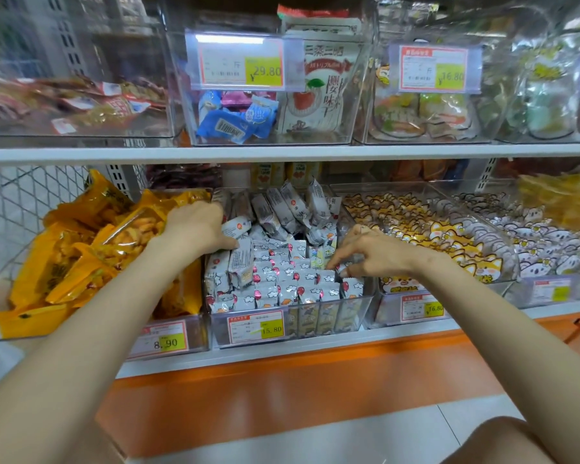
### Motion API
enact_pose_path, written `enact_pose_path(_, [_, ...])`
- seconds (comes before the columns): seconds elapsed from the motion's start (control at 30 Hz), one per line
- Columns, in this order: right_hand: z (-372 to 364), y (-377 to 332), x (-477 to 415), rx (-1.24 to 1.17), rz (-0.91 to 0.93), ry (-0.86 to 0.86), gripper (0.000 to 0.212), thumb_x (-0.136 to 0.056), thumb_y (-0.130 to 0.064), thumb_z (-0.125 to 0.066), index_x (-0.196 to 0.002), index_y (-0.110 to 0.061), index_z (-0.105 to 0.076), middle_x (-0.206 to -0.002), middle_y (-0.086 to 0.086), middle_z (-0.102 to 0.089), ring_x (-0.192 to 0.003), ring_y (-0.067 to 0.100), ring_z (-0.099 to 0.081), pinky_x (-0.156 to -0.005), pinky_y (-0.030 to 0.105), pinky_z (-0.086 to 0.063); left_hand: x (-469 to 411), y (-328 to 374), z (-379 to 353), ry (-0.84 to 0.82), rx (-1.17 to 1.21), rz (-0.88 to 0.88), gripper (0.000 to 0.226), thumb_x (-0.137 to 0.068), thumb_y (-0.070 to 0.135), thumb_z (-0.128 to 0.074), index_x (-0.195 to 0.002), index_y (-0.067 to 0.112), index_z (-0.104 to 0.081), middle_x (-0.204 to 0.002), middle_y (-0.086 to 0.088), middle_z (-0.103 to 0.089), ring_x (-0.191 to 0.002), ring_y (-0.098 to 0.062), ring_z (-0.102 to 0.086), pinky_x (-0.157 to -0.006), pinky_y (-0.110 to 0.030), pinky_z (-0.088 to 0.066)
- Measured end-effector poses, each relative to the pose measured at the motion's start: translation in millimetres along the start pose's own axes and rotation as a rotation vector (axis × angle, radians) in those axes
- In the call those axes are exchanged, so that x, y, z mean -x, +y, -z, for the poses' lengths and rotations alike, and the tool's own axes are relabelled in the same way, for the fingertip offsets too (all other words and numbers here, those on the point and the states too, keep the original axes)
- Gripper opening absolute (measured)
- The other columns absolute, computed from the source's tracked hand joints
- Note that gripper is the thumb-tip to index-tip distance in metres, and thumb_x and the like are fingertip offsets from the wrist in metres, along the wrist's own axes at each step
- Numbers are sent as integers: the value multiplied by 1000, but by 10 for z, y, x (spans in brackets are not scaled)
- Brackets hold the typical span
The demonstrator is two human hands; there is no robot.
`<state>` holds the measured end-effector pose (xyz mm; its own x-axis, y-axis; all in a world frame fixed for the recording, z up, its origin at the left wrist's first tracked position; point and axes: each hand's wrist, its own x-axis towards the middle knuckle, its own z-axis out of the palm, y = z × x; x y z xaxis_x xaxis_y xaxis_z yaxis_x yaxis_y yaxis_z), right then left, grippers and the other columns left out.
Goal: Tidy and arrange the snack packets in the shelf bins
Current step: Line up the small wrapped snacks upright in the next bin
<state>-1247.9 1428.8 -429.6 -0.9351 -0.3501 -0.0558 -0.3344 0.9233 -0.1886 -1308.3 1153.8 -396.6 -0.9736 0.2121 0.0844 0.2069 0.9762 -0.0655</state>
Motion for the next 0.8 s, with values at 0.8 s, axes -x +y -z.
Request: enact_pose_path(0.8, [-42, 59, -25, -66, 11, 19, 25, -87, -29, -63, -112, -32, -68, -112, -5, -63, -104, 10, -36, -93, 31, -35, -26, 702, -105, -270, 1664, -54, 38, -86, 4, -64, -112, 16, -39, -118, -12, -59, -92, -22, -66, -60, -26, -59])
